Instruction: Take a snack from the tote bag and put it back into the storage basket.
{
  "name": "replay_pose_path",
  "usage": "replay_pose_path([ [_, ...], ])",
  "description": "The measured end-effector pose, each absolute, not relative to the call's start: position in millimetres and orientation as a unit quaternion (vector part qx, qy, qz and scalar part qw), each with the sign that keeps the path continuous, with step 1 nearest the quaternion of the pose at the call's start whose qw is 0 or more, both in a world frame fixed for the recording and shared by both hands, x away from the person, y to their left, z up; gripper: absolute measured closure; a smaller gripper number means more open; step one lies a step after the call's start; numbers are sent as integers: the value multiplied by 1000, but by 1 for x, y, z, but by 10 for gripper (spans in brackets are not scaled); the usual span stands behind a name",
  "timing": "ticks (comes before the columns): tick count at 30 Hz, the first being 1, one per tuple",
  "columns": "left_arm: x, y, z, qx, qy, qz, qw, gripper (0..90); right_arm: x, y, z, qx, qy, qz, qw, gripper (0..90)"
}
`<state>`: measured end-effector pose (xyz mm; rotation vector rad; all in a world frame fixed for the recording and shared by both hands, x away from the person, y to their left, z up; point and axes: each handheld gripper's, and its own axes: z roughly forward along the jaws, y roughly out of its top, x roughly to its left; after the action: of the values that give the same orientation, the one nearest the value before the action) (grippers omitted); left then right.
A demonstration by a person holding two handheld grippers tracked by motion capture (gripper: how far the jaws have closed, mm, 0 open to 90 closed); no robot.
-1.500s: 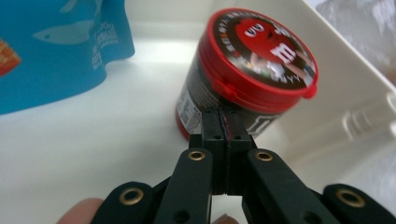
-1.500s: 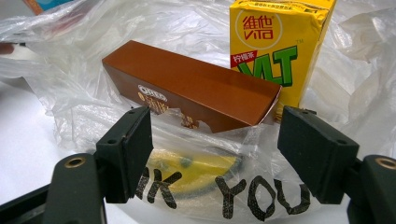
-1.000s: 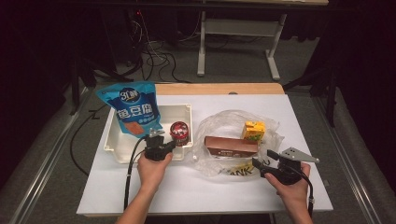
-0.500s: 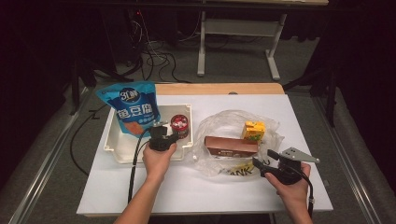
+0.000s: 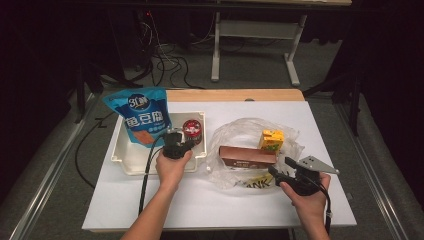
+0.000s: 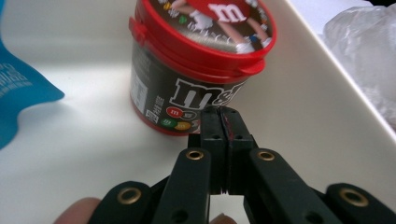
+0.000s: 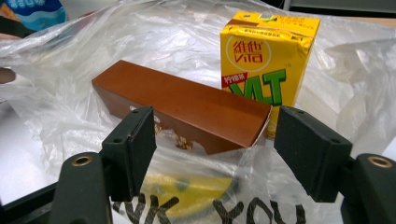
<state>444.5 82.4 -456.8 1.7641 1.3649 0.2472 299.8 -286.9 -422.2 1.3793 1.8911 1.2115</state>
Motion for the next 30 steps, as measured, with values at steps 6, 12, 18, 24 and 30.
replay_pose_path([
  [6,417,92,-445,708,509,133,471,675,307,-289,-419,520,685,439,259,253],
  [12,395,103,-439,709,492,152,482,679,311,-290,-417,525,686,432,260,245],
  [18,410,101,-444,714,510,142,457,870,320,-285,-415,530,687,425,259,202],
  [24,435,88,-448,713,524,130,448,900,326,-283,-413,534,681,427,261,201],
  [30,449,79,-449,712,531,126,441,900,334,-284,-412,538,680,425,261,201],
])
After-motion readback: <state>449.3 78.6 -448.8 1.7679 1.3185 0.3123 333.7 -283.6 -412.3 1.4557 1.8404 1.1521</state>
